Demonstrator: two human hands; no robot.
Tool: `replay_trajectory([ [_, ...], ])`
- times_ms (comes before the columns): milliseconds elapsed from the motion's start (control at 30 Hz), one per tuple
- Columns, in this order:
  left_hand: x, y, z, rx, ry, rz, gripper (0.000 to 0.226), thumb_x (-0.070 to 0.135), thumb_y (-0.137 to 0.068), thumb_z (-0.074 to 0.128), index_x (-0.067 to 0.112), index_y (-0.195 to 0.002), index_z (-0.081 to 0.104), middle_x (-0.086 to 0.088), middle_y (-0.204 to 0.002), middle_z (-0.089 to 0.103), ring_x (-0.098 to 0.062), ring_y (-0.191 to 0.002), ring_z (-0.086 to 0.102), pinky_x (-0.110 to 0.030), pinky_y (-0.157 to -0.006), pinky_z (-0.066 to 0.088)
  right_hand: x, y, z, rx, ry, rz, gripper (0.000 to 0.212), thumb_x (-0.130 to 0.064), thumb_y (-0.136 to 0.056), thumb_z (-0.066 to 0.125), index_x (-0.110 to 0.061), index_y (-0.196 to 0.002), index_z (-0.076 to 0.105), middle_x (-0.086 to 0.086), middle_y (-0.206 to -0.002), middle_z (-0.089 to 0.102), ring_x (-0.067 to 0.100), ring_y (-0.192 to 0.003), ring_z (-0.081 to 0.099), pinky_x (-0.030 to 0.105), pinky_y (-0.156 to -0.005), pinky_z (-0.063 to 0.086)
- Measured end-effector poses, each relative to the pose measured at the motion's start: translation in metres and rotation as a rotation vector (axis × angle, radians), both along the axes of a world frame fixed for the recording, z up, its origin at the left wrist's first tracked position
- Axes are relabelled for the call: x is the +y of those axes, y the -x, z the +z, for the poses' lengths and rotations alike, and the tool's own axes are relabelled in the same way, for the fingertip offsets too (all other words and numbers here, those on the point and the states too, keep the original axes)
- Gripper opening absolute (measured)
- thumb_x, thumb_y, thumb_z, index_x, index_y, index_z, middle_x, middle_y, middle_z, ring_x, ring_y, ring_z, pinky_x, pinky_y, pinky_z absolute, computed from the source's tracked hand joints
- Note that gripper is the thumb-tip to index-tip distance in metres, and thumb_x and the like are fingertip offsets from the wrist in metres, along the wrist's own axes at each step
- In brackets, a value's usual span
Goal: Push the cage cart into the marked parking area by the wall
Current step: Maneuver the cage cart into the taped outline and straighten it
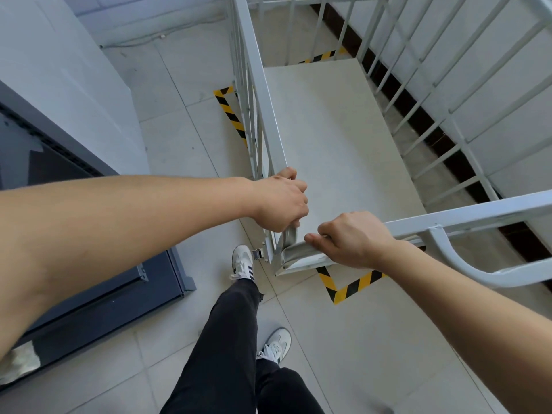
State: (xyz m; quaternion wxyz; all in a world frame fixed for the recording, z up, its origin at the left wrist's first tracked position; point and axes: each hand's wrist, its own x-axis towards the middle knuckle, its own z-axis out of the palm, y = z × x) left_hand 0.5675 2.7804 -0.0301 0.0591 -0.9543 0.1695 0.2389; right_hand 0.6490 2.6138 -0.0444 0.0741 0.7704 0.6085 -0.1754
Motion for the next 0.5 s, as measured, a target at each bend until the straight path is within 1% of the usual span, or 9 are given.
replay_trajectory([
  [100,0.0008,-0.0004,-0.0035,-0.007,0.023,-0.004,0.028,0.03,-0.099,0.033,0.018,-0.094,0.058,0.006,-0.086,0.05,-0.018,-0.096,0.038,-0.04,-0.101,0.022,0.0003,-0.0009,-0.0006,-0.009,0.018,0.004,0.057,-0.058,-0.095,0.024,-0.016,-0.059,0.04,-0.002,-0.051,0.04,0.019,-0.047,0.035,0.03,-0.045,0.02],
  [167,0.0022,-0.0006,-0.005,-0.007,0.046,-0.003,0.029,0.031,-0.099,0.033,0.018,-0.093,0.058,0.006,-0.086,0.052,-0.016,-0.089,0.032,-0.04,-0.101,0.022,0.0011,-0.0008,-0.0003,-0.016,0.033,0.005,0.057,-0.057,-0.096,0.024,-0.016,-0.057,0.034,-0.002,-0.051,0.037,0.018,-0.045,0.032,0.03,-0.045,0.019],
  [233,0.0045,0.001,-0.0052,-0.005,0.069,0.001,0.028,0.032,-0.099,0.034,0.018,-0.092,0.058,0.007,-0.084,0.048,-0.015,-0.086,0.027,-0.039,-0.101,0.022,0.002,0.0002,0.0007,-0.007,0.052,0.002,0.057,-0.057,-0.096,0.024,-0.017,-0.057,0.031,-0.002,-0.05,0.034,0.016,-0.044,0.028,0.03,-0.045,0.018],
  [300,0.0072,0.0014,-0.005,-0.018,0.082,0.002,0.027,0.032,-0.099,0.036,0.019,-0.091,0.058,0.007,-0.082,0.046,-0.015,-0.085,0.026,-0.039,-0.101,0.022,0.0037,-0.0004,0.0017,-0.006,0.065,0.002,0.057,-0.059,-0.094,0.019,-0.017,-0.057,0.029,-0.001,-0.05,0.032,0.015,-0.044,0.026,0.031,-0.045,0.016],
  [367,0.0066,0.0025,-0.0046,-0.01,0.095,0.005,0.027,0.032,-0.099,0.036,0.019,-0.09,0.058,0.007,-0.082,0.046,-0.015,-0.085,0.027,-0.039,-0.101,0.022,0.0055,-0.0009,0.0036,-0.019,0.068,0.02,0.056,-0.06,-0.091,0.014,-0.018,-0.057,0.028,0.0,-0.05,0.031,0.019,-0.045,0.028,0.031,-0.045,0.014],
  [433,0.0065,0.0024,-0.0046,-0.01,0.099,0.001,0.027,0.032,-0.099,0.035,0.019,-0.091,0.058,0.007,-0.083,0.046,-0.015,-0.087,0.03,-0.04,-0.101,0.022,0.0053,0.0002,0.0041,-0.019,0.065,0.031,0.056,-0.059,-0.095,0.018,-0.018,-0.057,0.028,0.0,-0.051,0.031,0.028,-0.052,0.036,0.03,-0.045,0.015],
  [500,0.0086,0.002,-0.0036,-0.021,0.09,0.004,0.027,0.032,-0.098,0.035,0.019,-0.091,0.058,0.007,-0.083,0.046,-0.016,-0.091,0.036,-0.04,-0.102,0.021,0.0056,0.0002,0.0033,-0.004,0.063,0.033,0.055,-0.056,-0.096,0.023,-0.017,-0.058,0.029,-0.001,-0.051,0.032,0.03,-0.058,0.04,0.03,-0.045,0.016],
])
